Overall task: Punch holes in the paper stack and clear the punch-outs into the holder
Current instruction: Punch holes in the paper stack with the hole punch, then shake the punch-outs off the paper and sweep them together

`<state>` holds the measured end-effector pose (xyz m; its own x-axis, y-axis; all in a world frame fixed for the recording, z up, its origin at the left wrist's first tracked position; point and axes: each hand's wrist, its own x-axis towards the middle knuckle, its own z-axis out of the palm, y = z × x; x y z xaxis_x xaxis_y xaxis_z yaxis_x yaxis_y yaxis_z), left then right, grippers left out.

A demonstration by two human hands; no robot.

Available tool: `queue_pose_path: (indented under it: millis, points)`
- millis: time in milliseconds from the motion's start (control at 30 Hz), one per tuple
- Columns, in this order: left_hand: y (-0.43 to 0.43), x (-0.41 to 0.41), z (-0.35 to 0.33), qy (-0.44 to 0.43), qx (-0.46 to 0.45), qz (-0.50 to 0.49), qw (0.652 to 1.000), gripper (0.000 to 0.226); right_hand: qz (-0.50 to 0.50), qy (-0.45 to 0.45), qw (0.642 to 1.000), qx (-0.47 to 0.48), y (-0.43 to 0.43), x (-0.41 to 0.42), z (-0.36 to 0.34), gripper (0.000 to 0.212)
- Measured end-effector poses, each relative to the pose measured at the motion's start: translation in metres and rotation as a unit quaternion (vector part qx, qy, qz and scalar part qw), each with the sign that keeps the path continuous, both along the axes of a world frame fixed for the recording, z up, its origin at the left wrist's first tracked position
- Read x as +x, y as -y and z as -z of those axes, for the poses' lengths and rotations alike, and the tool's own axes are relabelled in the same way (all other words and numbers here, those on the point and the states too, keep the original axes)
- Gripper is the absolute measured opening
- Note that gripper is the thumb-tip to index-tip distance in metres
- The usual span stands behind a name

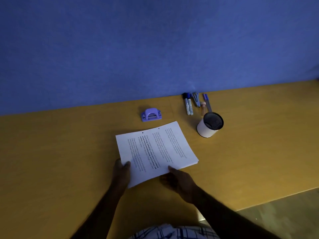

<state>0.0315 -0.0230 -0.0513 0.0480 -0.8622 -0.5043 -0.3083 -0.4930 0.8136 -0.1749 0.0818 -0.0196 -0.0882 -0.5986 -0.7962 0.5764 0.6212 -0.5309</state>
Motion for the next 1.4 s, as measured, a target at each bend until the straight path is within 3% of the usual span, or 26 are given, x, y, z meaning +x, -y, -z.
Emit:
queue_pose_path:
  millis: [167,367,667,833,1000,1100,1233,1400]
  points:
    - [-0.010,-0.006,-0.004,-0.008,0.002,0.010,1.000,0.031,0.147,0.102,0.983,-0.034,0.006,0.011,0.011,0.038]
    - [-0.025,-0.003,-0.006,-0.039,-0.009,0.047,0.998,0.028,0.172,0.023,0.984,-0.049,0.010,0.016,0.015,0.039]
    - [-0.022,0.017,-0.025,-0.145,-0.002,0.000,0.989,0.033,0.075,-0.010,0.988,-0.138,-0.005,-0.021,0.002,0.040]
    - [0.011,0.028,-0.052,-0.108,-0.038,0.045,0.992,0.035,-0.006,-0.114,0.981,-0.155,0.000,-0.042,-0.018,0.028]
    - [0.038,0.022,-0.083,-0.107,-0.059,0.174,0.977,0.042,-0.053,-0.184,0.956,-0.223,0.018,-0.054,-0.041,0.031]
    - [0.040,0.009,-0.102,-0.101,-0.106,0.229,0.962,0.031,-0.079,-0.232,0.931,-0.269,0.031,-0.056,-0.059,0.033]
    - [0.034,-0.005,-0.124,-0.114,-0.168,0.205,0.958,0.027,-0.059,-0.276,0.901,-0.330,0.047,-0.053,-0.093,0.036]
    - [0.023,-0.017,-0.130,-0.132,-0.233,0.133,0.954,0.044,-0.035,-0.292,0.881,-0.370,0.059,-0.049,-0.106,0.041]
